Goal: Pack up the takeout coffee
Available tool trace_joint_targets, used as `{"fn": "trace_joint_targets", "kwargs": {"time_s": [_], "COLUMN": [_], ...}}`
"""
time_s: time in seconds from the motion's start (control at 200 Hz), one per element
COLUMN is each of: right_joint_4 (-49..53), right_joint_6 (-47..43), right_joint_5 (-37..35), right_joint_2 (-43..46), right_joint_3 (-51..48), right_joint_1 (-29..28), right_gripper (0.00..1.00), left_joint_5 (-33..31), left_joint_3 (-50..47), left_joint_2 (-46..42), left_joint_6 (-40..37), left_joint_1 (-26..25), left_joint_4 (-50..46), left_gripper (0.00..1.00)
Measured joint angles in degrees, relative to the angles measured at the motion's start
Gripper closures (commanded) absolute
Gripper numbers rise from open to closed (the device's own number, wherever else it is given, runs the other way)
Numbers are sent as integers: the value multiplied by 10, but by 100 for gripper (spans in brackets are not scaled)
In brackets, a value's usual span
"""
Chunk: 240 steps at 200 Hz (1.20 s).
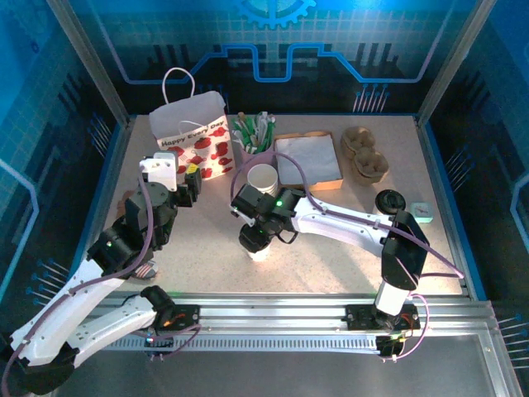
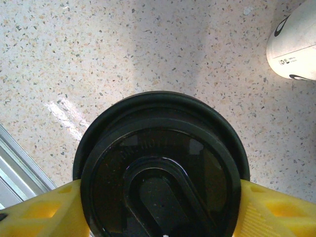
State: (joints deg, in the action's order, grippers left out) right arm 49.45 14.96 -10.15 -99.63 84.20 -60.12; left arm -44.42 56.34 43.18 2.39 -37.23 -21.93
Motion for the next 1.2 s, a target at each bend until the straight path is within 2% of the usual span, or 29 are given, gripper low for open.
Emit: {"fn": "trace_joint_targets", "kwargs": {"time_s": [1.201], "right_joint_4": [11], "right_joint_6": [11], "right_joint_5": [-10], "right_joint_2": [5], "right_joint_3": [0], "right_joint_1": [-6], "right_gripper": [33], "left_joint_5": [0], "left_joint_3": [0], "left_joint_2": [4], "left_joint_6": [0], "left_joint_1": [0], "left_joint_4": [0], "left_gripper": [26]}}
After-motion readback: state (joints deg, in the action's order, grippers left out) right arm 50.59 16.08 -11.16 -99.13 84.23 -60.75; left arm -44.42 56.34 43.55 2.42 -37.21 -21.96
